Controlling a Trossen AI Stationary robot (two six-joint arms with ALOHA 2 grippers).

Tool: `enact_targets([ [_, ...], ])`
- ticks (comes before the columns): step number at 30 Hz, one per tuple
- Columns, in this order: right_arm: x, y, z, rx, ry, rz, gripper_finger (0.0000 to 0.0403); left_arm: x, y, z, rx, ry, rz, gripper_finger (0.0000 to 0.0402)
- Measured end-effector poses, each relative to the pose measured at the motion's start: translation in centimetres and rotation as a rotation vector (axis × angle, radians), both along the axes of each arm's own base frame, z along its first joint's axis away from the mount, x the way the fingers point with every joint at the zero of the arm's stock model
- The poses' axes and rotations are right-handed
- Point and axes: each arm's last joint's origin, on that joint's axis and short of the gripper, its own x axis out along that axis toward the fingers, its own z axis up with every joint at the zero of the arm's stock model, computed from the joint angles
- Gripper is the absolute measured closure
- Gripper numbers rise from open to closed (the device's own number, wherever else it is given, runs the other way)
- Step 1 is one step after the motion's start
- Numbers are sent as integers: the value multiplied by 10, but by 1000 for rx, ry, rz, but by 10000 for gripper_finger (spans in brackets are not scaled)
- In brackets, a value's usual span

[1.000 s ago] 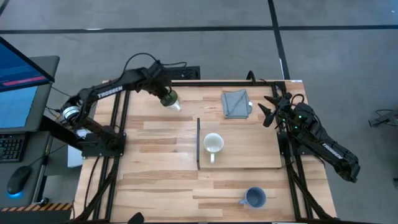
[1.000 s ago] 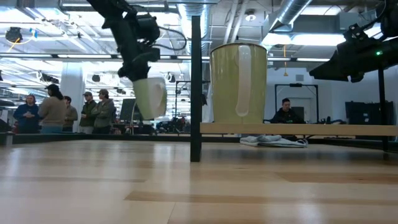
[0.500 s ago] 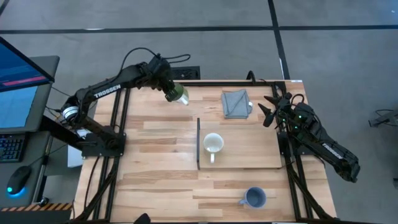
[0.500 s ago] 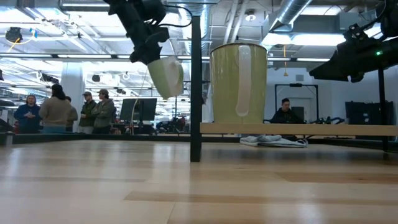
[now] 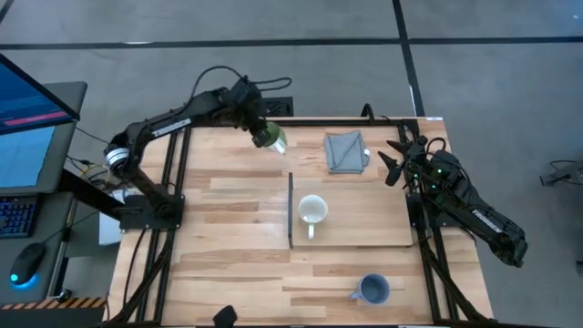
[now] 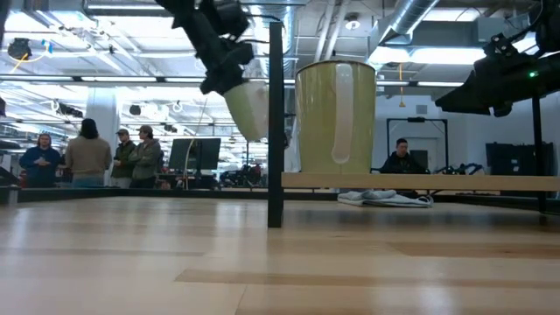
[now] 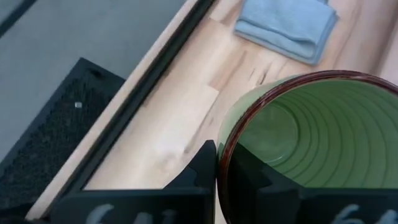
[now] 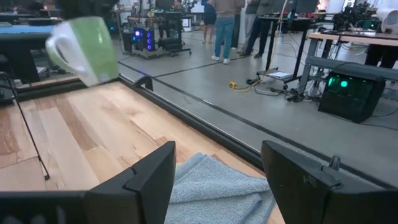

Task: Stack small to large cups/mugs on shelf
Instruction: Put the green mug on the shelf

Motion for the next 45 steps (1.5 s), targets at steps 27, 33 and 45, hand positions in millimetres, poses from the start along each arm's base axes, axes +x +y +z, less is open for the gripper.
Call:
enact_targets([
  [27, 0, 1, -3, 35, 22, 5, 142, 137, 23, -28, -41, 205, -250, 399],
  [33, 0, 1, -4, 35, 23, 5, 142, 151, 9, -42, -49, 229, -306, 399],
  [45, 0, 1, -4, 38, 26, 6, 142, 177, -7, -75, -48, 248, -361, 399],
])
